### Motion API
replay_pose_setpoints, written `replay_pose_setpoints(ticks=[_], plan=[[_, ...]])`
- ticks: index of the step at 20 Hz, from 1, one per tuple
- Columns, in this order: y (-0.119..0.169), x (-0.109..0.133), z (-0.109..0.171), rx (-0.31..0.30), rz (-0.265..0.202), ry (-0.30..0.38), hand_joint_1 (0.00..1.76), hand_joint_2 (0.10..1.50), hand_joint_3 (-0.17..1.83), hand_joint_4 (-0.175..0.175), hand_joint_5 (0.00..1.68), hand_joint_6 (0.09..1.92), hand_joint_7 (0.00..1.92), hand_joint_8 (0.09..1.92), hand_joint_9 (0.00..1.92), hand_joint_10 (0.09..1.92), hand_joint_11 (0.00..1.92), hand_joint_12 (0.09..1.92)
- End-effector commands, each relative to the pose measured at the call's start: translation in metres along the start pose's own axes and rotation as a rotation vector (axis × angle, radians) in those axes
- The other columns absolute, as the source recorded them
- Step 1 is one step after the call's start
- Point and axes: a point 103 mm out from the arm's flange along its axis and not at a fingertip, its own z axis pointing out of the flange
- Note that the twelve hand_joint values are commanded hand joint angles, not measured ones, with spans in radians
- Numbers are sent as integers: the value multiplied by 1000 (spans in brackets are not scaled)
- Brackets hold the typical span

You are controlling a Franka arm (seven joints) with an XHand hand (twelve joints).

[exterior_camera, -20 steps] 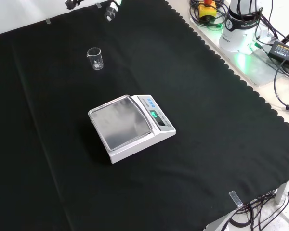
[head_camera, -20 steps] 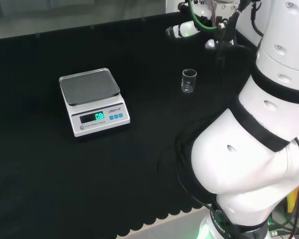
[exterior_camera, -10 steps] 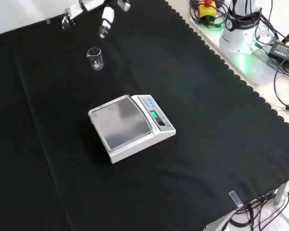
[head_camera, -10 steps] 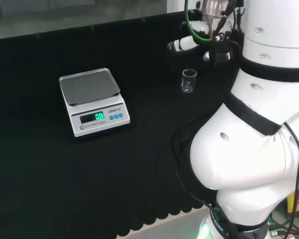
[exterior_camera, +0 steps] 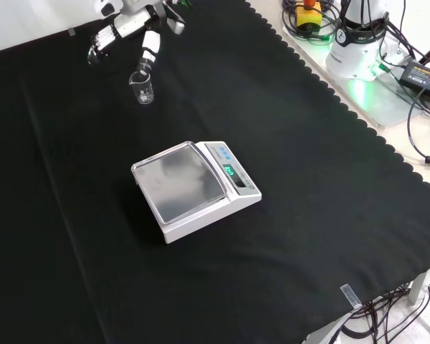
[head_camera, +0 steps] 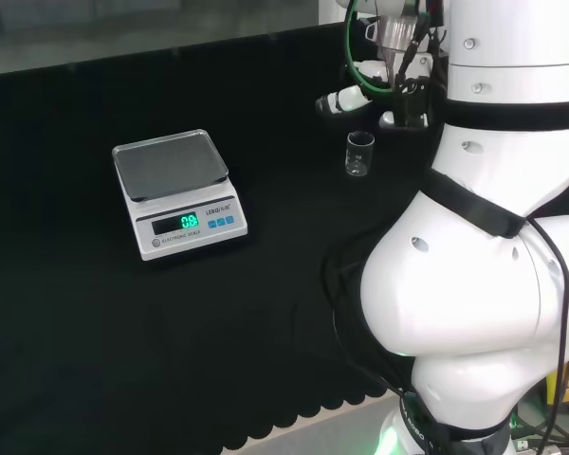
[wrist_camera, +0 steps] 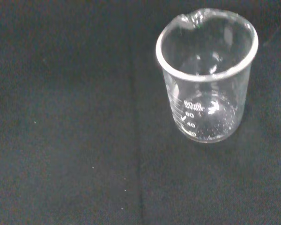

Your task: Pick up the beaker.

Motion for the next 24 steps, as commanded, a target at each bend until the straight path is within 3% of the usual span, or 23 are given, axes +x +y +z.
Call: replay_pose_setpoints(ticks=[1,6,24], plan=[[6,-1,19,53,39,4,330,778,135,-39,156,87,0,535,0,460,0,1505],[8,-8,32,89,33,2,330,779,133,-40,159,87,0,538,0,457,0,1501],[3,-18,57,172,122,-32,369,787,123,-43,168,87,0,545,0,442,0,1483]])
